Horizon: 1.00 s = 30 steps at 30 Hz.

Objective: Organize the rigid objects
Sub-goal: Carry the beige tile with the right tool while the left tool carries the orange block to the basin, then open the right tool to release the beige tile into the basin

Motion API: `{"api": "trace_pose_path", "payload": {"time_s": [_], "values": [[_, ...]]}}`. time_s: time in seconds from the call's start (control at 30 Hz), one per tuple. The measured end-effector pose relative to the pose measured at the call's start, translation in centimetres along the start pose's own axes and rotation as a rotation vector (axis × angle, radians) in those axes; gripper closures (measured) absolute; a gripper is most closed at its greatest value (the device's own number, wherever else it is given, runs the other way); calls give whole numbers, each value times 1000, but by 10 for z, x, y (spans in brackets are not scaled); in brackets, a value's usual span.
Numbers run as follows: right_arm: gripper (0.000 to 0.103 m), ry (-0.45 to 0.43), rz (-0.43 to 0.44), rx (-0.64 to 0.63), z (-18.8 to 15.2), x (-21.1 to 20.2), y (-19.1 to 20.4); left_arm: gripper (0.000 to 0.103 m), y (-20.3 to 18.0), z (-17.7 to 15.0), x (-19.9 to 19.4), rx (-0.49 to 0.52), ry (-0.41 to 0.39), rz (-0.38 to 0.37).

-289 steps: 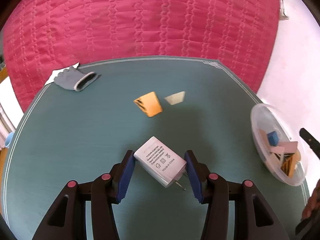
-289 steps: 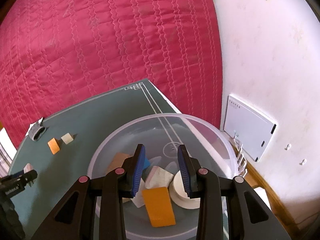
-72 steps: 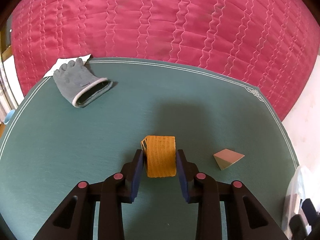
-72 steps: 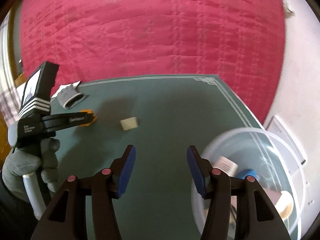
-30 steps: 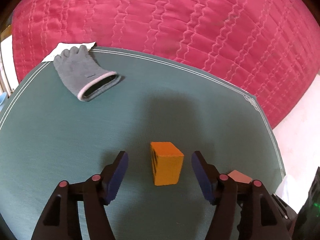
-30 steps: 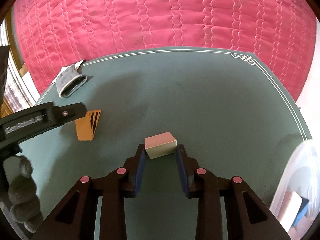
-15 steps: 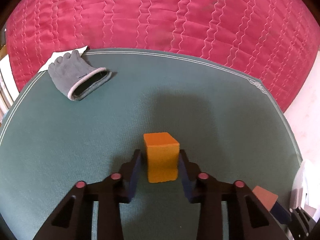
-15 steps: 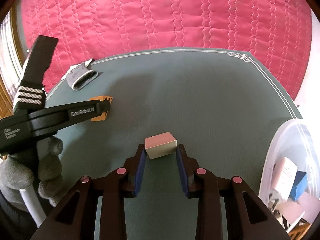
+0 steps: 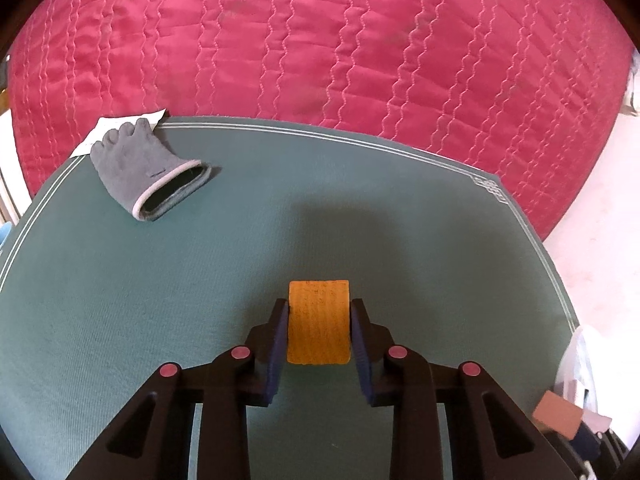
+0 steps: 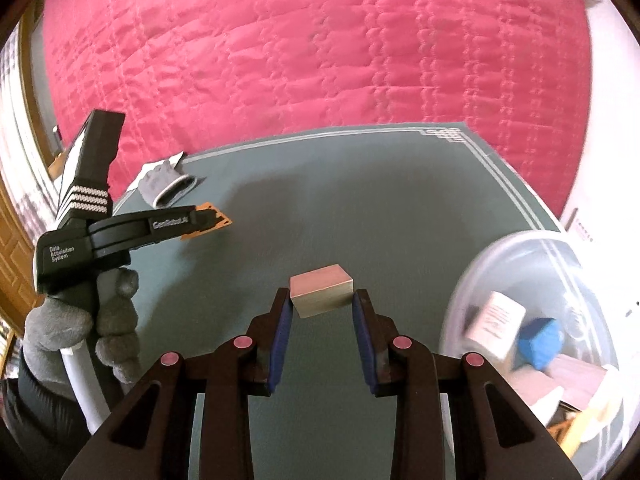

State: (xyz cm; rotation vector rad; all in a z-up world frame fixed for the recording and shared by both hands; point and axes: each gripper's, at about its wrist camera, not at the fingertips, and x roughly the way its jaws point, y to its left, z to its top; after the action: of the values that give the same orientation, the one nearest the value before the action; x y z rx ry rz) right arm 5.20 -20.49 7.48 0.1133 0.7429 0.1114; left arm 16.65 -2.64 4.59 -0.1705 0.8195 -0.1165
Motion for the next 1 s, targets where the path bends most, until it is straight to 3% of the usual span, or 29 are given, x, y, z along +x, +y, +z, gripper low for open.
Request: {"api": "trace_pose_path", "payload": {"time_s": [0.37,1.0], "values": [[71,-64,-113,113,-4,-42,-53,72,-29,-1,-23,62,-44,-53],[71,-91,-239,242,-20,-66,-114,72,-79,-17,-54,196,-101,-114]]}}
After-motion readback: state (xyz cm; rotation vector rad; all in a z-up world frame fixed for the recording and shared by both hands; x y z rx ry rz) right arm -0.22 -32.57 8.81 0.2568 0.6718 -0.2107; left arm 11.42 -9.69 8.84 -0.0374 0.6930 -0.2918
